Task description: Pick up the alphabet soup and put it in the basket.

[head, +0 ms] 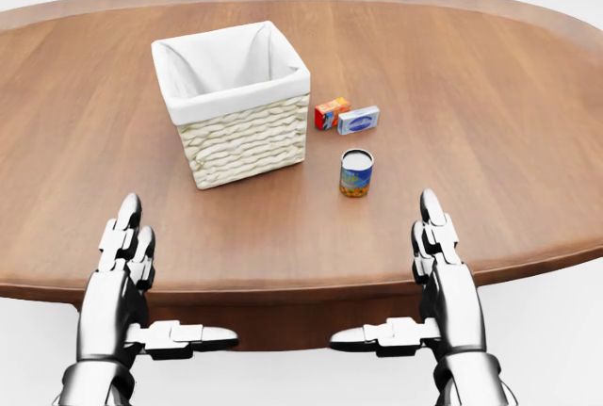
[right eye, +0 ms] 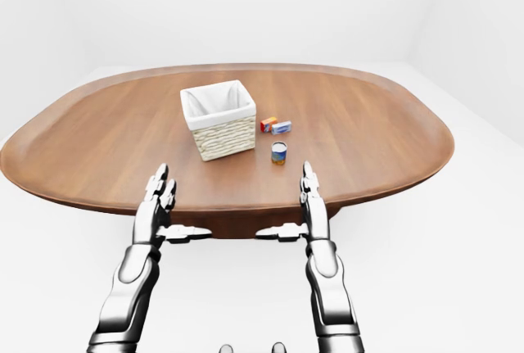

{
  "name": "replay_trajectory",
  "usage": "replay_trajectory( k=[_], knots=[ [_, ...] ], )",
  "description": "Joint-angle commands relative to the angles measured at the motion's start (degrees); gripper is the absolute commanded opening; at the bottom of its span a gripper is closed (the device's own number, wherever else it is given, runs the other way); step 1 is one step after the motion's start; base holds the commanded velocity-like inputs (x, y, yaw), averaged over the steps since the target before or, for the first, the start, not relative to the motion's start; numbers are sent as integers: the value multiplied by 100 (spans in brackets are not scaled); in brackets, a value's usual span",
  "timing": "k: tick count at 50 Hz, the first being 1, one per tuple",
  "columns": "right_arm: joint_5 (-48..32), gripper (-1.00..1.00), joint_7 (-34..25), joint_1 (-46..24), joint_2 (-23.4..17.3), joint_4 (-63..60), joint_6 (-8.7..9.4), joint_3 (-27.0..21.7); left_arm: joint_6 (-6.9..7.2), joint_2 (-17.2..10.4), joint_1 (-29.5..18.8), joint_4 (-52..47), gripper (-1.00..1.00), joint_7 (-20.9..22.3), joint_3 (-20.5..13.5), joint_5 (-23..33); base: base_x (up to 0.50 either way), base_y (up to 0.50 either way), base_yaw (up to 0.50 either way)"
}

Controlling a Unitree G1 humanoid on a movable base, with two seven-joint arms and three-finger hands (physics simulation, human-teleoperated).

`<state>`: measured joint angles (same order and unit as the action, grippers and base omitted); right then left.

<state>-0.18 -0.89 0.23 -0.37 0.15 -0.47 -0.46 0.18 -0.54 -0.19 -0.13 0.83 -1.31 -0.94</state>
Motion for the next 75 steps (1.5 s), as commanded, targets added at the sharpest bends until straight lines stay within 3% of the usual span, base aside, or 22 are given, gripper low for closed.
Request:
replay_trajectory(
  k=[1, 4, 6, 8, 17, 26, 29, 36, 75],
  knots=[
    [-86, 100, -161, 38, -47, 22, -17, -41, 108, -121, 65, -333, 100, 162, -296, -265, 0, 0, 0],
    [-97, 100, -160, 31, -42, -26, 115, -35, 21, -115, 174, -572, 100, 32, -363, -185, 0, 0, 0],
    [-76, 100, -191, 63, -40, -73, 127, -33, 92, -112, 360, -1014, 100, 43, -446, -278, 0, 0, 0],
    [-65, 100, -206, 66, -41, -83, 129, -37, 60, -100, 433, -1184, 100, 17, -509, -290, 0, 0, 0],
    [-6, 100, -230, 71, -38, -117, 164, -65, 181, -37, 865, -2201, 100, 179, -851, -668, 7, 0, 0],
    [53, 100, -245, 63, -49, -155, 223, -92, 248, 85, 1163, -2750, 100, 278, -969, -746, 24, 0, 0],
    [61, 100, -252, 67, -52, -164, 229, -92, 197, 122, 1174, -2768, 100, 261, -987, -697, 35, 0, 0],
    [68, 100, -260, 92, -48, -221, 248, -87, 253, 159, 1286, -3002, 100, 307, -1056, -750, 38, 0, 0],
    [89, 100, -288, 201, -39, -367, 238, -68, 145, 202, 1355, -2984, 100, 356, -968, -653, 39, 0, 0]
  ],
)
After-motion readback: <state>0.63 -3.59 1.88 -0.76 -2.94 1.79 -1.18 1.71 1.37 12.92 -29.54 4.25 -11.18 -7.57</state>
